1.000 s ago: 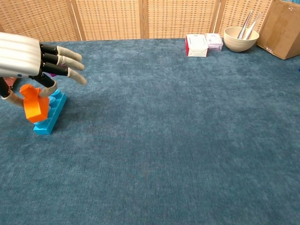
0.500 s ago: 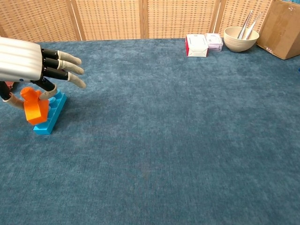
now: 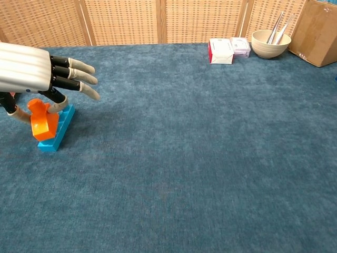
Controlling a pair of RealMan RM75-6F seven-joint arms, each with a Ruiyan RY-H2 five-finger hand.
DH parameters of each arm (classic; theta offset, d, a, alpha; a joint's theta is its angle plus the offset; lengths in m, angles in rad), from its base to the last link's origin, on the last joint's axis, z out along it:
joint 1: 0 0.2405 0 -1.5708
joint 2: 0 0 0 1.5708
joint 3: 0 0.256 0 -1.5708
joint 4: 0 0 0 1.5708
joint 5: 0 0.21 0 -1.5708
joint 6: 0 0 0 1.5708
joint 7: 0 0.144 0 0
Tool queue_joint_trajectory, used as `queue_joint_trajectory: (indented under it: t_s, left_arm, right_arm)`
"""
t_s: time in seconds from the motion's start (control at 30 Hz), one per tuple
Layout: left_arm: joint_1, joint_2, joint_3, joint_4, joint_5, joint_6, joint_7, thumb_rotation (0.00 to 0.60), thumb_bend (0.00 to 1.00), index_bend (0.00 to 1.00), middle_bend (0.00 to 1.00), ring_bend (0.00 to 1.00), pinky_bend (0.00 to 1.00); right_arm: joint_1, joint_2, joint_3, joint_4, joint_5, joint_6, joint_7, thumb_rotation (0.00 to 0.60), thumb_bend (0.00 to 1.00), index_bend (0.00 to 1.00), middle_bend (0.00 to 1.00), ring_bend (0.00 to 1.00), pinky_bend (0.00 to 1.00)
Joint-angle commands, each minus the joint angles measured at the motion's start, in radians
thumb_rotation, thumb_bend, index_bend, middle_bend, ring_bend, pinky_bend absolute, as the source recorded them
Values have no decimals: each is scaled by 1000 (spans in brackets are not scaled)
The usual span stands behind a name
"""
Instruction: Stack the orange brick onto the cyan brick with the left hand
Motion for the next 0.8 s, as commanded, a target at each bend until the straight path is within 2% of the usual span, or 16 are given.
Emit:
queue_joint_trajectory:
  t_s: [0.03,0.8]
  left_arm:
    - [3,2,1,0,0,1,0,600,238,710,154,5,0]
    - [11,-6,3,37,3,3,2,600,238,711,154,5,0]
  right_arm:
    - [1,-2,0,-1,0,0,-2,599,220,288,157,0,0]
    - [5,-5,2,-8,5,-1,-19,598,220,288,157,0,0]
